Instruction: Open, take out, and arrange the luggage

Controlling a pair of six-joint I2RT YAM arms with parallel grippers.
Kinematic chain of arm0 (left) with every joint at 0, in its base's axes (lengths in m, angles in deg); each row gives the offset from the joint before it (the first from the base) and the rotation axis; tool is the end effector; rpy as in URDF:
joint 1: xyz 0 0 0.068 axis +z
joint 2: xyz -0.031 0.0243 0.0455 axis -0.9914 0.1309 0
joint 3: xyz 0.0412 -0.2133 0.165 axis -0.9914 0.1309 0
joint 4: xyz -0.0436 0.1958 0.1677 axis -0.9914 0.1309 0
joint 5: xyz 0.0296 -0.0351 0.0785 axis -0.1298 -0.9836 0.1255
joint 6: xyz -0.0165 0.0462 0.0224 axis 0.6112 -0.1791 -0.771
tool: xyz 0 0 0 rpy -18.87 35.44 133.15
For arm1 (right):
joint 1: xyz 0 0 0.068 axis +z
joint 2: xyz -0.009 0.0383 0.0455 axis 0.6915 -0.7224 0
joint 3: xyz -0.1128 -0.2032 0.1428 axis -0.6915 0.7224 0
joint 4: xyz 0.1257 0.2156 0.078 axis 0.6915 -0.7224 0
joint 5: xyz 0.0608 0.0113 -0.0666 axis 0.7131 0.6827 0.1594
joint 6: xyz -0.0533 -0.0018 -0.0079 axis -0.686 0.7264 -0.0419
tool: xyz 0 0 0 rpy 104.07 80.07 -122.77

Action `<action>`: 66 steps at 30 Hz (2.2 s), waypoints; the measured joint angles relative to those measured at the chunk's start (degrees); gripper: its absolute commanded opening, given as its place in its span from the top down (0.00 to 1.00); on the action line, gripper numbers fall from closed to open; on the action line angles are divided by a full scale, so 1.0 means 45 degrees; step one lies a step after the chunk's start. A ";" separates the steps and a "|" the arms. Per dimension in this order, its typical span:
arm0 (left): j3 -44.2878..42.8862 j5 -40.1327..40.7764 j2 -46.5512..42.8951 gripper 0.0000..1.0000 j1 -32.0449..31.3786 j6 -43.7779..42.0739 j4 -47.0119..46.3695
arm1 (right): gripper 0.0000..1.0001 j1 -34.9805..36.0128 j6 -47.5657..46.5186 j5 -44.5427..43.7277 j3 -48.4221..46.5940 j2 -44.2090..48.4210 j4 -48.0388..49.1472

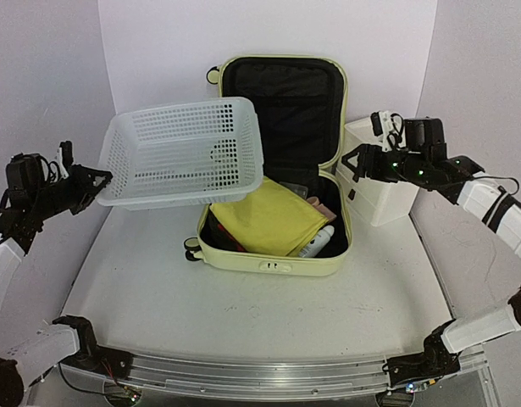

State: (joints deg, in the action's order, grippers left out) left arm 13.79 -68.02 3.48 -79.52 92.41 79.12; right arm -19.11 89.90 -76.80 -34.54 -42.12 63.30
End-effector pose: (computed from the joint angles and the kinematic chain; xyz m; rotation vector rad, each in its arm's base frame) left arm 0.1569 -0.0091 0.3702 -0.2948 1.8455 -0.8880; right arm 0.2679 0.1303 0.3677 -0.2299 2.0524 0.6647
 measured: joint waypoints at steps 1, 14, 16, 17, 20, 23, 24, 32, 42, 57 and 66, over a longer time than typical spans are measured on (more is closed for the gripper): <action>0.0000 -0.0495 0.0282 1.00 -0.0379 0.0034 -0.0126 | 0.39 0.0000 0.0000 -0.0170 0.0039 0.0359 -0.0015; 0.2686 -0.1292 -0.1141 1.00 -0.6489 0.0194 0.0369 | 0.38 0.0005 0.0486 -0.3827 0.1413 0.3876 -0.0665; 0.3371 -0.1127 -0.1671 1.00 -0.6785 0.0607 0.0423 | 0.38 0.0005 0.0529 -0.4182 0.1535 0.4221 -0.0835; 0.3667 -0.1059 -0.1860 1.00 -0.6955 0.0801 0.0476 | 0.38 0.0005 0.0539 -0.4279 0.1545 0.4313 -0.0831; 0.4847 -0.0661 -0.2535 1.00 -0.7752 0.1511 0.0763 | 0.38 0.0005 0.0631 -0.4371 0.1613 0.4396 -0.0821; 0.6018 -0.0112 -0.2987 1.00 -0.8442 0.2205 0.1234 | 0.38 0.0005 0.0831 -0.4352 0.1846 0.4342 -0.0840; 0.6305 0.0078 -0.3045 1.00 -0.8616 0.2463 0.1350 | 0.38 0.0005 0.0889 -0.4318 0.1919 0.4303 -0.0865; 0.7334 0.2409 -0.2973 0.90 -1.0579 0.4245 0.0816 | 0.22 0.0000 0.1690 -0.3041 0.2637 0.3356 -0.0811; 0.6960 0.4201 0.1297 0.09 -1.2866 0.5304 -0.0971 | 0.13 0.0000 0.2297 0.1477 0.3109 0.0141 -0.2161; 0.4512 0.5600 0.4580 0.35 -1.4260 0.4741 -0.1418 | 0.46 0.2948 0.3186 0.3079 0.5999 0.1569 -0.3492; 0.3808 0.6970 0.5741 0.44 -1.5470 0.5241 -0.1525 | 0.82 0.2948 0.3356 0.2074 0.6300 0.1540 -0.3881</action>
State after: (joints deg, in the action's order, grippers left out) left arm 30.93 -36.65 29.32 -149.13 115.99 72.26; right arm -5.84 105.01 -67.47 -6.19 -35.19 45.84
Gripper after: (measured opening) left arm 0.642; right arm 0.261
